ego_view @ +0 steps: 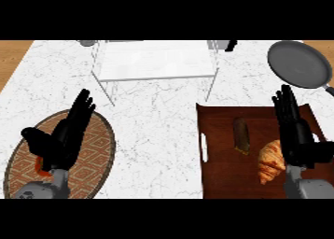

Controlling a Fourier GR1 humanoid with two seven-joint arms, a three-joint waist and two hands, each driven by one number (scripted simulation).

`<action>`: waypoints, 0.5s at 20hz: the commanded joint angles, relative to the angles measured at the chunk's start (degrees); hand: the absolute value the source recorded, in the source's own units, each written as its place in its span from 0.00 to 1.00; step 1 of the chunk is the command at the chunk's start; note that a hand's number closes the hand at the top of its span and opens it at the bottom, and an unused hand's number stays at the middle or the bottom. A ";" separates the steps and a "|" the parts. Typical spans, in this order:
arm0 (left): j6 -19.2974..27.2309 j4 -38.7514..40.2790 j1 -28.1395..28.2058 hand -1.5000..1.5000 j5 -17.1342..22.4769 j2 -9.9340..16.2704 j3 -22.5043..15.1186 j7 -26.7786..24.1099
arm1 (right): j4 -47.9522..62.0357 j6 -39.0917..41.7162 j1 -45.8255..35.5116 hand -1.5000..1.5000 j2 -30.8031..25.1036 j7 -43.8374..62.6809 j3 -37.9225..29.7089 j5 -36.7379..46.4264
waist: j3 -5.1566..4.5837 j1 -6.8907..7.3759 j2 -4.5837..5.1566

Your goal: Pick the sweet potato from the tray and place it in the tiered shelf

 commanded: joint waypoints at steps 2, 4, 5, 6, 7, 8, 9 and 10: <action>-0.17 1.72 2.01 0.50 0.65 1.21 1.55 2.75 | -7.40 -5.36 -0.09 1.00 -7.66 4.37 -0.46 9.43 | 0.29 -0.40 1.30; 0.67 4.86 3.24 0.50 0.12 3.19 3.13 4.57 | -7.18 -6.68 -1.62 1.00 -16.38 5.82 -3.13 16.33 | 0.02 -0.97 1.27; 0.05 6.64 4.71 0.50 0.64 3.60 3.38 4.98 | -8.12 -7.41 -0.68 1.00 -19.51 5.83 -2.28 20.96 | -0.23 -1.54 1.23; 0.23 7.61 6.21 0.50 0.94 3.60 3.42 5.98 | -8.72 -8.49 -1.12 1.00 -22.72 5.83 -3.32 24.48 | -0.34 -1.58 1.17; 0.68 6.41 5.58 0.50 0.88 3.17 3.49 5.23 | 0.42 -10.39 5.45 1.00 -27.70 9.85 -6.43 29.63 | -1.74 -4.86 2.83; -0.23 7.84 7.24 0.50 2.02 3.23 3.74 5.95 | 0.37 -12.34 6.19 1.00 -27.52 14.44 -7.45 30.68 | -0.84 -3.83 2.17; -2.36 8.66 6.28 0.50 3.65 4.27 4.78 6.50 | -0.52 -13.74 6.06 1.00 -25.66 19.49 -8.57 29.75 | -0.25 -2.85 1.78; -2.21 9.82 4.80 0.50 3.90 3.07 4.28 7.60 | -4.99 -14.20 7.47 1.00 -24.11 23.06 -5.97 31.76 | 0.01 -2.47 1.49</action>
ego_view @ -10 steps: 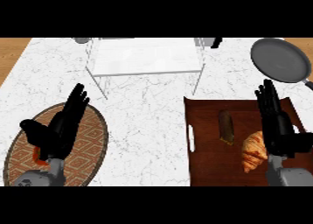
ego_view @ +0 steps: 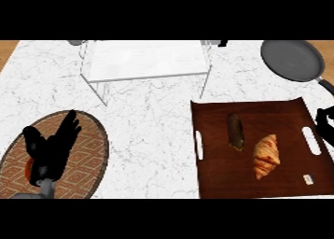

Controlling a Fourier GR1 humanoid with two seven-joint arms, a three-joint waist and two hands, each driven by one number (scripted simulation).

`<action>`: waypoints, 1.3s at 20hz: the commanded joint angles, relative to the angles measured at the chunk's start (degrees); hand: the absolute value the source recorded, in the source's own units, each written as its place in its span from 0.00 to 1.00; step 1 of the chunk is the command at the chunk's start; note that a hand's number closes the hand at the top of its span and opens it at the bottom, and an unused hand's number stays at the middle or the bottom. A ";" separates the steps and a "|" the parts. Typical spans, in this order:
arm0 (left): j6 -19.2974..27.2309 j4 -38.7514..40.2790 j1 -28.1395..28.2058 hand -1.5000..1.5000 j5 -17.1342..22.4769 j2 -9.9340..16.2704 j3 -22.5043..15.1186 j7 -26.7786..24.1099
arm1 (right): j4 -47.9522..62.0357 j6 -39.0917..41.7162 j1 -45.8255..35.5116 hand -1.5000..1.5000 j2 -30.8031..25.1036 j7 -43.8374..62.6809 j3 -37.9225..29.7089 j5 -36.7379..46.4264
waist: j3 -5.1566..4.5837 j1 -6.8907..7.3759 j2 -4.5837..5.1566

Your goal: Pick the sweet potato from the tray and place it in the tiered shelf

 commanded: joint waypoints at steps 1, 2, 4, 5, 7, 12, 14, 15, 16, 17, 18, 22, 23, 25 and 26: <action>-2.25 3.28 1.56 0.50 2.46 0.36 1.26 1.79 | -7.50 -2.85 5.50 0.00 -2.96 14.35 0.07 7.79 | 0.48 0.52 -0.33; -3.03 6.36 -2.72 0.50 2.21 0.23 1.91 2.14 | -10.74 -1.57 6.95 0.00 -2.74 15.53 0.02 7.94 | 0.65 1.01 -0.12; -5.37 7.92 -3.80 0.50 3.32 1.26 3.44 1.73 | -17.96 2.67 7.56 0.00 -4.64 20.44 2.44 10.75 | 0.65 1.42 -0.09; -4.51 5.59 -2.64 0.50 2.43 0.41 2.01 2.43 | -21.96 5.42 12.10 0.00 -6.27 19.27 1.24 8.91 | 0.70 1.23 -0.22; -4.06 3.45 -0.47 0.50 1.73 0.19 0.92 3.10 | -24.52 9.67 10.93 0.00 -6.50 22.17 4.75 9.46 | 0.71 1.98 -0.19; -7.00 7.33 -4.78 0.50 3.46 1.27 2.97 4.61 | -33.90 18.74 6.11 0.00 -6.95 37.61 10.57 10.22 | 0.68 2.65 0.08; -7.86 5.91 -1.46 0.50 2.94 1.74 2.91 2.48 | -37.34 21.38 5.68 0.00 -5.54 43.53 14.08 11.07 | 0.69 2.94 0.00; -7.80 7.31 0.10 0.50 2.52 0.30 2.41 -0.53 | -39.15 25.12 2.20 0.00 -7.50 49.06 14.10 10.15 | 0.57 3.40 0.07; -6.85 6.55 -4.08 0.50 2.39 1.73 3.07 3.78 | -40.57 27.19 0.15 0.00 -7.00 53.30 16.14 10.34 | 0.60 3.28 0.10; -7.54 6.15 -3.12 0.50 2.96 1.05 2.72 3.63 | -40.42 26.81 -1.08 0.00 -4.76 57.27 19.77 14.05 | 0.62 3.53 0.10; -5.33 6.25 -3.93 0.50 1.13 -1.34 1.20 2.06 | -34.79 28.62 -4.53 0.00 -4.40 58.03 21.59 14.60 | 0.60 4.34 0.36; -7.25 6.39 -1.87 0.50 1.41 -0.24 1.95 1.15 | -31.22 32.10 -14.05 0.00 1.78 69.75 25.82 19.77 | 0.64 4.38 0.17; -7.97 8.83 -6.44 0.50 2.27 0.62 3.44 2.59 | -28.63 31.14 -15.04 0.00 3.58 70.44 28.03 23.28 | 0.61 4.10 0.33; -4.51 5.74 -4.81 0.50 -0.43 -1.33 0.59 4.51 | -24.06 30.12 -17.37 0.00 7.73 71.43 30.13 27.42 | 0.71 4.26 0.15; -5.15 6.84 -3.23 0.50 0.68 -2.40 1.37 2.23 | -21.68 30.52 -18.39 0.00 8.38 71.08 28.73 27.74 | 0.70 4.13 0.17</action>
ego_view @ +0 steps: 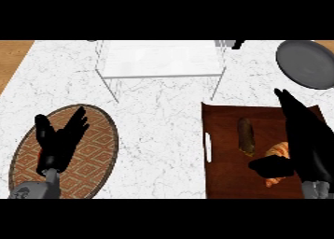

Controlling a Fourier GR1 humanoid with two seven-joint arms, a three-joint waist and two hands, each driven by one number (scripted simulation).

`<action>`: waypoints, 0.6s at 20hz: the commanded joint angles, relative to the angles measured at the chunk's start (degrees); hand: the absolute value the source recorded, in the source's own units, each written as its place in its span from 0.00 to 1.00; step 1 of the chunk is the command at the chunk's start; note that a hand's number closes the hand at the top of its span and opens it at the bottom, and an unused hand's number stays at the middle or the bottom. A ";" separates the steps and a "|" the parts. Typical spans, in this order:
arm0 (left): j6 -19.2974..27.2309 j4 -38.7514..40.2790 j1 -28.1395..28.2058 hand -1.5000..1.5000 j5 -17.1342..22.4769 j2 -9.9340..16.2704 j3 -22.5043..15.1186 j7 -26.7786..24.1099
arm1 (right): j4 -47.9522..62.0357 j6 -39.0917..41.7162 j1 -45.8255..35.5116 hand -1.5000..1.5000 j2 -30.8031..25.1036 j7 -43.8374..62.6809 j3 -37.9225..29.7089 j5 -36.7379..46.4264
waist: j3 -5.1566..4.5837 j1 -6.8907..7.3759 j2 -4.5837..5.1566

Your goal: Pick the sweet potato from the tray and place it in the tiered shelf

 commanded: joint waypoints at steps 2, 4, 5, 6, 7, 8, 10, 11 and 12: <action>0.09 1.33 -0.04 0.50 -0.50 -0.22 0.07 0.43 | 12.12 4.62 -10.48 0.00 6.84 12.50 1.78 6.63 | -0.19 0.74 0.33; -0.41 0.87 1.53 0.50 -0.65 0.24 0.20 -0.35 | 15.43 4.91 -10.21 0.00 9.50 13.09 4.42 10.30 | -0.16 0.43 0.19; -0.90 2.77 1.49 0.50 -0.30 -0.68 0.34 -1.54 | 15.93 5.19 -10.20 0.00 9.91 13.07 2.95 10.10 | -0.16 -0.32 0.17; -0.69 3.06 0.11 0.50 -0.69 -0.93 -0.06 -0.83 | 20.03 5.16 -12.39 0.00 12.17 12.99 2.91 10.60 | -0.15 -0.03 0.33; -2.07 2.73 -0.98 0.50 0.85 1.47 2.21 0.43 | 19.44 7.36 -14.17 0.00 14.63 15.96 3.54 10.92 | -0.17 -0.08 0.16; 0.48 -1.11 0.70 0.50 -0.65 -1.15 -0.63 1.60 | 23.45 4.33 -12.21 0.00 15.35 13.88 3.54 12.69 | -0.07 0.13 0.09; -1.74 1.30 0.11 0.50 0.19 1.49 1.70 0.95 | 26.94 5.19 -12.76 0.00 17.36 13.25 2.86 12.98 | -0.09 -0.23 0.18; -0.90 1.91 -1.29 0.50 0.62 0.80 2.52 1.46 | 24.55 8.86 -12.65 0.00 16.31 13.56 2.25 12.26 | -0.10 -1.05 0.00; -1.18 2.61 -0.64 0.50 0.23 1.00 2.44 1.01 | 26.74 8.92 -13.29 0.00 15.92 12.07 0.64 12.07 | -0.09 -0.99 0.06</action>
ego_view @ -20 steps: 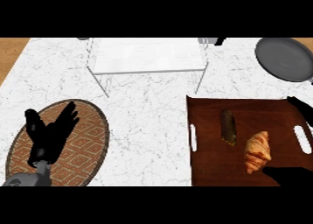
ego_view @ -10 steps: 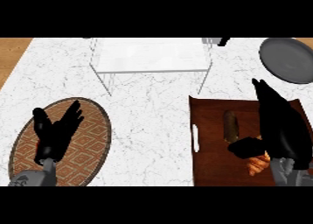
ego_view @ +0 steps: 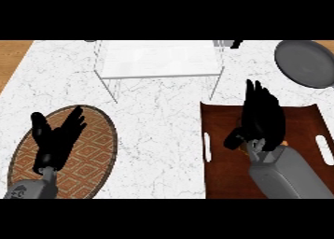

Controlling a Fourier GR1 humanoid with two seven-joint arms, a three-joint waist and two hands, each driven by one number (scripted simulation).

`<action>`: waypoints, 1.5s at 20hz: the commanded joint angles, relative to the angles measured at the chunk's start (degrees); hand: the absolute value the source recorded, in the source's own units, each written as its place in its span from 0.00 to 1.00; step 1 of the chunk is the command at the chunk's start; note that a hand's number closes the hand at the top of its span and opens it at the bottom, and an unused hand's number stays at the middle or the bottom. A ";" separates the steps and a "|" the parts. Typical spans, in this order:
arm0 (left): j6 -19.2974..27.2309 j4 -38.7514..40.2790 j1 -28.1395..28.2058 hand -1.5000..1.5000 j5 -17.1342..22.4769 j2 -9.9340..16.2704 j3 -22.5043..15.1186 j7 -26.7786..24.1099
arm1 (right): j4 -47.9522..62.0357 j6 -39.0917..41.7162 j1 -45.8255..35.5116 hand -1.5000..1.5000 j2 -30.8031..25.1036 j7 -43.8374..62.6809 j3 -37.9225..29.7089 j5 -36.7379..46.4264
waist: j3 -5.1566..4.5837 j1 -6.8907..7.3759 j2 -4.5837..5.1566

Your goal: Pick the sweet potato from the tray and place it in the tiered shelf

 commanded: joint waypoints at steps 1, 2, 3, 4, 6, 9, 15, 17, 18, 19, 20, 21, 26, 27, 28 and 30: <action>-1.69 1.70 1.63 0.50 0.25 0.66 0.63 -0.82 | 8.99 4.70 -5.73 0.00 6.20 10.04 -0.09 2.62 | -0.17 0.30 0.19; 0.58 -1.96 4.47 0.50 -1.19 -0.62 -0.80 -0.85 | 6.84 4.61 -2.07 0.00 6.13 10.13 0.92 3.55 | -0.12 -0.06 -0.11; -0.13 -1.42 2.97 0.50 0.09 0.33 0.68 0.42 | 8.83 4.30 -1.60 0.00 5.65 9.10 0.08 4.26 | -0.12 -0.25 -0.04; 1.22 2.38 0.72 0.50 -1.47 -1.43 0.26 -1.34 | 6.97 5.02 -0.83 0.00 7.80 11.32 1.09 5.18 | -0.16 -1.07 -0.02; -2.10 1.71 3.82 0.50 0.60 0.50 1.58 -1.85 | 10.32 5.54 -2.12 0.00 5.86 8.68 -2.61 5.53 | -0.16 -0.65 0.01; -0.86 -0.21 2.16 0.50 -0.35 0.13 1.06 -0.22 | 12.61 5.13 -2.29 0.00 9.73 10.95 -1.41 10.42 | -0.13 -0.72 -0.04; -1.29 2.66 2.10 0.50 -0.84 -0.33 2.54 -2.09 | 10.76 3.75 2.93 0.00 9.85 6.60 -3.35 15.41 | -0.12 -1.31 -0.06; -1.82 -1.04 3.64 0.50 -0.11 -0.25 2.11 -0.18 | 13.14 1.91 4.13 0.00 13.32 7.85 -2.08 18.62 | -0.10 -0.90 -0.10; -3.63 1.50 2.65 0.50 0.37 1.20 3.71 -1.48 | 15.25 2.62 0.87 0.00 13.83 6.80 -4.80 18.21 | -0.11 -0.82 0.00; -1.17 -3.84 6.75 0.50 -1.77 -0.48 0.91 -1.03 | 14.77 3.42 0.81 0.00 14.64 7.37 -5.50 18.55 | -0.09 -0.52 -0.13; -2.74 0.93 1.77 0.50 -0.75 0.36 2.72 0.12 | 16.15 1.95 2.20 0.00 13.32 4.34 -5.59 19.57 | -0.10 -1.00 0.00; 0.67 -2.47 3.97 0.50 -2.66 -1.91 0.75 0.37 | 17.42 1.91 0.77 0.00 16.06 6.72 -5.96 20.67 | -0.08 -0.68 -0.04; -2.35 2.97 -1.60 0.50 -0.62 -0.41 4.25 1.00 | 17.30 2.97 3.63 0.00 15.06 4.72 -7.09 24.69 | -0.11 -1.25 0.00; -1.70 3.75 0.68 0.50 -2.16 -2.28 2.91 -2.20 | 16.64 4.32 2.65 0.00 15.69 5.53 -7.98 25.12 | -0.12 -1.17 -0.02; -2.09 2.37 -0.47 0.50 -1.93 -0.96 3.23 0.54 | 20.11 1.37 2.76 0.00 13.20 1.50 -10.26 25.14 | -0.09 -1.00 0.03; -4.16 4.72 0.77 0.50 -1.49 -0.14 4.59 -2.54 | 20.15 1.74 3.48 0.00 16.18 4.16 -8.79 27.88 | -0.11 -0.95 0.00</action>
